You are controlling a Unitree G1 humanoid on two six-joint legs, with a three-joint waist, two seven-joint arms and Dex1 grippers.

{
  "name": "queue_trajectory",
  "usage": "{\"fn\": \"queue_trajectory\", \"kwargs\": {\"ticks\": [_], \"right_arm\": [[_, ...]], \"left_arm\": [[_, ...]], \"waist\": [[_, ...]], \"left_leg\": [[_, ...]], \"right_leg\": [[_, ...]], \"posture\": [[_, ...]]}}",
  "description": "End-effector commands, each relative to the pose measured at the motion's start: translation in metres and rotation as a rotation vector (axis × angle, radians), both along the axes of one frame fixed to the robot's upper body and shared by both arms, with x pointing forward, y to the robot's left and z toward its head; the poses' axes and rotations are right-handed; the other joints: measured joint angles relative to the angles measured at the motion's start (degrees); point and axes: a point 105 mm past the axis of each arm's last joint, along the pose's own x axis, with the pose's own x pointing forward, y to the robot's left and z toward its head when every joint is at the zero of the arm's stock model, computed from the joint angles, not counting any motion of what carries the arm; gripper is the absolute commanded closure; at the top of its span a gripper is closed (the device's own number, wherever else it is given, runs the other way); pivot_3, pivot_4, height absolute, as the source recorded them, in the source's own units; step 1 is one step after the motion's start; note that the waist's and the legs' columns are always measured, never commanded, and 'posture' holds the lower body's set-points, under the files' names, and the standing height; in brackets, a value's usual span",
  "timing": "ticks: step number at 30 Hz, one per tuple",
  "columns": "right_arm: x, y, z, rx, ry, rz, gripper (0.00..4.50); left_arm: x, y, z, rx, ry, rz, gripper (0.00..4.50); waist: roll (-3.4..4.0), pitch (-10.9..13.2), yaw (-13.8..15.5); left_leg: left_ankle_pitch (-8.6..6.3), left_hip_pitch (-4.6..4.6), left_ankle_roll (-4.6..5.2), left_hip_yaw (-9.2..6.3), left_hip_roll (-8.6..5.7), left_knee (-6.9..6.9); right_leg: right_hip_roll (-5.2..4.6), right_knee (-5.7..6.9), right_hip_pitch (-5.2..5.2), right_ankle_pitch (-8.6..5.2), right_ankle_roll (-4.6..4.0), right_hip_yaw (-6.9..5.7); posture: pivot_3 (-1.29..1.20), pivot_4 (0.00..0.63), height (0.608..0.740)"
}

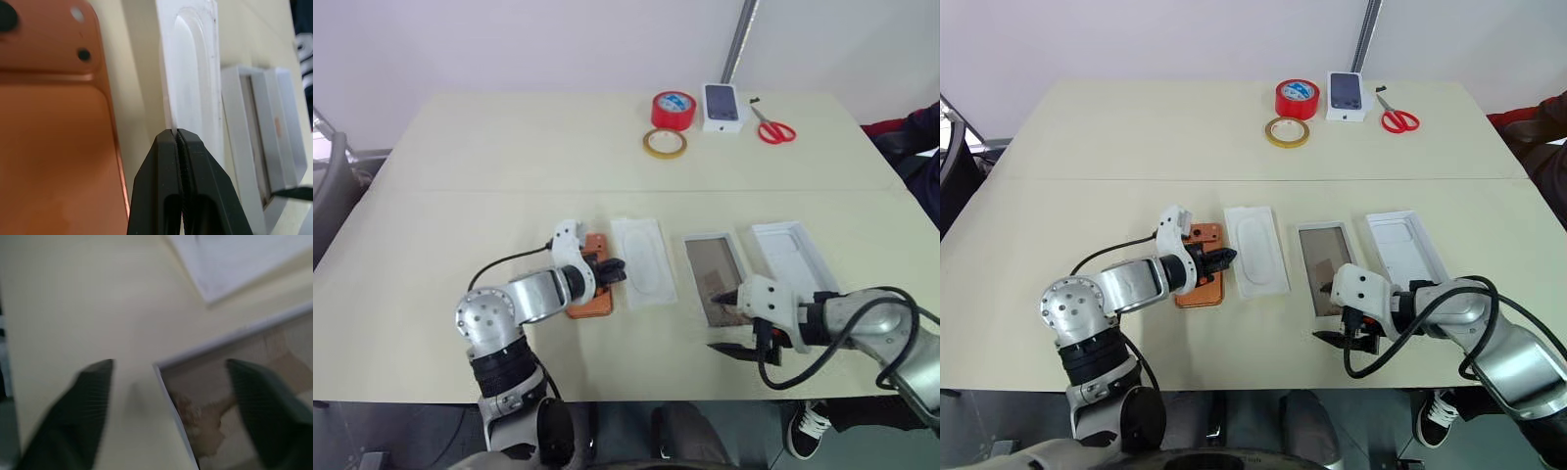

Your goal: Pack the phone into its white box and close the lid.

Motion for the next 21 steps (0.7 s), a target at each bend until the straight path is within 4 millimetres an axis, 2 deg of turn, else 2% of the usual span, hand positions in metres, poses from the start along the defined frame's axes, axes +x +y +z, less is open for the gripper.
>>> {"fn": "queue_trajectory", "kwargs": {"ticks": [1, 4, 9, 14, 21], "right_arm": [[-0.002, -0.001, -0.004, -0.058, -0.025, 0.056, 2.90], [-0.001, 0.002, -0.007, -0.064, -0.040, 0.079, 4.43], [-0.001, 0.022, -0.003, -0.032, -0.072, 0.147, 4.43], [0.002, 0.056, -0.001, -0.001, -0.108, 0.260, 4.43], [0.020, 0.095, -0.003, -0.003, -0.164, 0.342, 4.43]], "left_arm": [[0.003, 0.004, 0.013, -0.033, -0.045, -0.003, 4.50], [0.008, 0.013, 0.017, -0.040, -0.051, 0.017, 4.50], [0.017, 0.027, 0.030, -0.063, -0.083, 0.051, 4.50], [0.026, 0.041, 0.045, -0.084, -0.112, 0.079, 4.50], [0.027, 0.039, 0.055, -0.090, -0.135, 0.051, 4.50]], "waist": [[-0.03, 0.0, 0.0], [-0.08, 0.0, 0.0], [-0.16, 0.1, 0.0], [-0.22, 0.1, -0.1], [-0.27, 0.2, 0.1]], "left_leg": [[0.00, -0.01, -0.01, -0.01, 0.00, -0.02], [0.01, -0.02, -0.02, -0.02, 0.00, -0.03], [0.03, -0.01, -0.05, -0.03, 0.00, -0.03], [0.07, -0.01, -0.15, -0.08, 0.02, -0.04], [0.08, -0.02, -0.18, -0.12, 0.00, -0.05]], "right_leg": [[0.00, -0.02, 0.00, 0.00, 0.00, 0.00], [0.00, -0.03, -0.01, 0.00, 0.01, -0.01], [0.00, -0.02, 0.00, 0.01, 0.03, -0.03], [0.01, 0.00, -0.02, 0.02, 0.04, -0.06], [-0.07, -0.01, -0.04, 0.03, 0.05, -0.16]], "posture": [[0.00, 0.150, 0.725], [0.00, 0.150, 0.725], [0.00, 0.150, 0.725], [0.00, 0.150, 0.725], [0.00, 0.150, 0.725]]}}
